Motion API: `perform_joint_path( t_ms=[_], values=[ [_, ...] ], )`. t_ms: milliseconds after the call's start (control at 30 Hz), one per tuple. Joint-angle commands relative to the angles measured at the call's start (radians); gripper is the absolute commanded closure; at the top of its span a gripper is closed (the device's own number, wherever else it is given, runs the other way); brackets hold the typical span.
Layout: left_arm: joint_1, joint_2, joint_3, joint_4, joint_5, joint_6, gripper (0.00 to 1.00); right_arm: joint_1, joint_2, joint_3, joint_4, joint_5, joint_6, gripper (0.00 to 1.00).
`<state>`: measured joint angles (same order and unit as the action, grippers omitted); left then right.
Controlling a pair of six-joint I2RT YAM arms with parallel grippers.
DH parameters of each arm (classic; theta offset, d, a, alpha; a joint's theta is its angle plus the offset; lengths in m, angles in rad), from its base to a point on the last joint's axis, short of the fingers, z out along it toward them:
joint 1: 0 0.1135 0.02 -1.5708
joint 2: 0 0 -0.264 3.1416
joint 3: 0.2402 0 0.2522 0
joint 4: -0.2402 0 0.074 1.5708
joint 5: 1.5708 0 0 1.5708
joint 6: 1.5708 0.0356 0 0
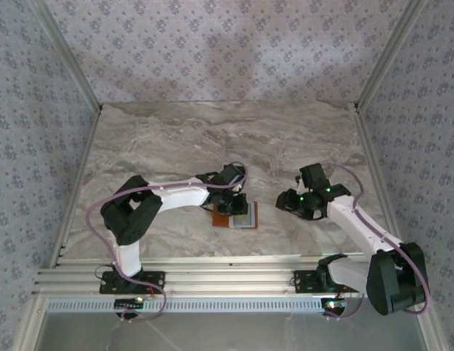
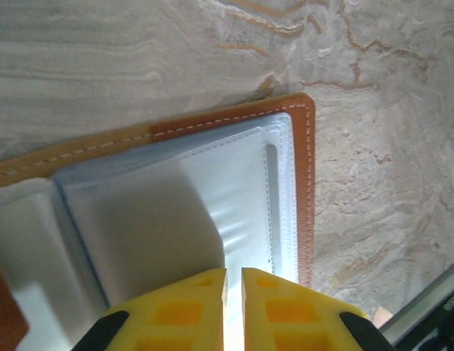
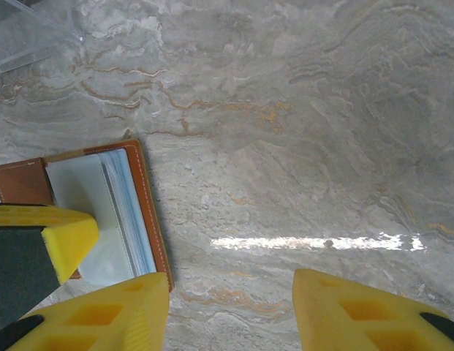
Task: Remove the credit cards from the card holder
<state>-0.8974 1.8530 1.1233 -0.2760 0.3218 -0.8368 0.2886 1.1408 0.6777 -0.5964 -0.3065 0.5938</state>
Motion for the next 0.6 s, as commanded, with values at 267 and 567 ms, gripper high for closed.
perform_joint_path(
  t_ms=[267, 567],
  values=[
    [-0.019, -0.02, 0.063, -0.048, -0.009, 0.037, 0.81, 0.036, 0.022, 0.049, -0.013, 0.021, 0.009, 0.5],
    [-0.032, 0.034, 0.098, 0.003, 0.034, 0.009, 0.79, 0.052, 0.019, 0.05, -0.019, 0.029, 0.013, 0.5]
  ],
)
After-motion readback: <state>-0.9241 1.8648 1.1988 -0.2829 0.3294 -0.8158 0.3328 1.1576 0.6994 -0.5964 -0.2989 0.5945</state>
